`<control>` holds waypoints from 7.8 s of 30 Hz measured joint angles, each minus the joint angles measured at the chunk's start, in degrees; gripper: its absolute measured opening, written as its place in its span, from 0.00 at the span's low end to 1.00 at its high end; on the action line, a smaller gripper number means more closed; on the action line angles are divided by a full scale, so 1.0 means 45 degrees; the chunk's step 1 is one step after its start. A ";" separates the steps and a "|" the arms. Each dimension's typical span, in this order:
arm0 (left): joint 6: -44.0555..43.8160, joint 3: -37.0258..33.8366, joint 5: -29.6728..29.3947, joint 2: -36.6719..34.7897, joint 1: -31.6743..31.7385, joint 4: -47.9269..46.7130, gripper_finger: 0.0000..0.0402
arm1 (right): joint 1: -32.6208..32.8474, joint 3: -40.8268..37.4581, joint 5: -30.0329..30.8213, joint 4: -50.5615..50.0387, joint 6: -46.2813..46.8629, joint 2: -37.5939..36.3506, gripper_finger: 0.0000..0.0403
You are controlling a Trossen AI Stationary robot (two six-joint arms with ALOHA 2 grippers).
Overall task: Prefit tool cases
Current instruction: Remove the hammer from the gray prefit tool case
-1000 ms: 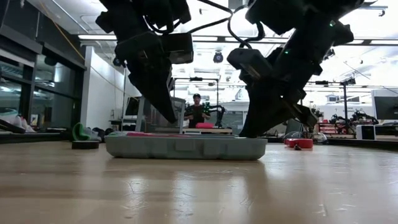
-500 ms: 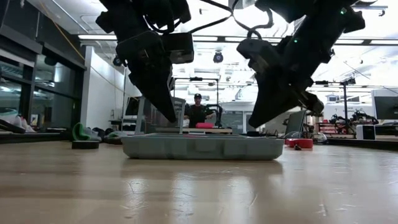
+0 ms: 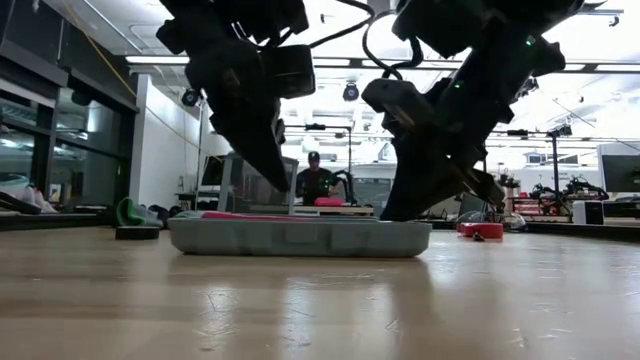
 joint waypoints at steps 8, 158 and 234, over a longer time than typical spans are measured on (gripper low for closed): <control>0.1944 -0.0001 -0.0166 0.0044 -0.0019 -0.1065 0.28 | 0.0000 -0.0027 0.0020 0.0169 0.0257 0.0036 0.00; 0.0117 0.0023 0.5396 0.1637 0.2088 0.0109 0.30 | -0.0404 -0.0066 0.0479 -0.0074 -0.1786 -0.1494 0.05; 0.1512 0.0834 0.4248 0.1633 0.2036 -0.3358 0.49 | -0.0714 -0.0029 -0.0089 0.0449 -0.1336 -0.0022 0.00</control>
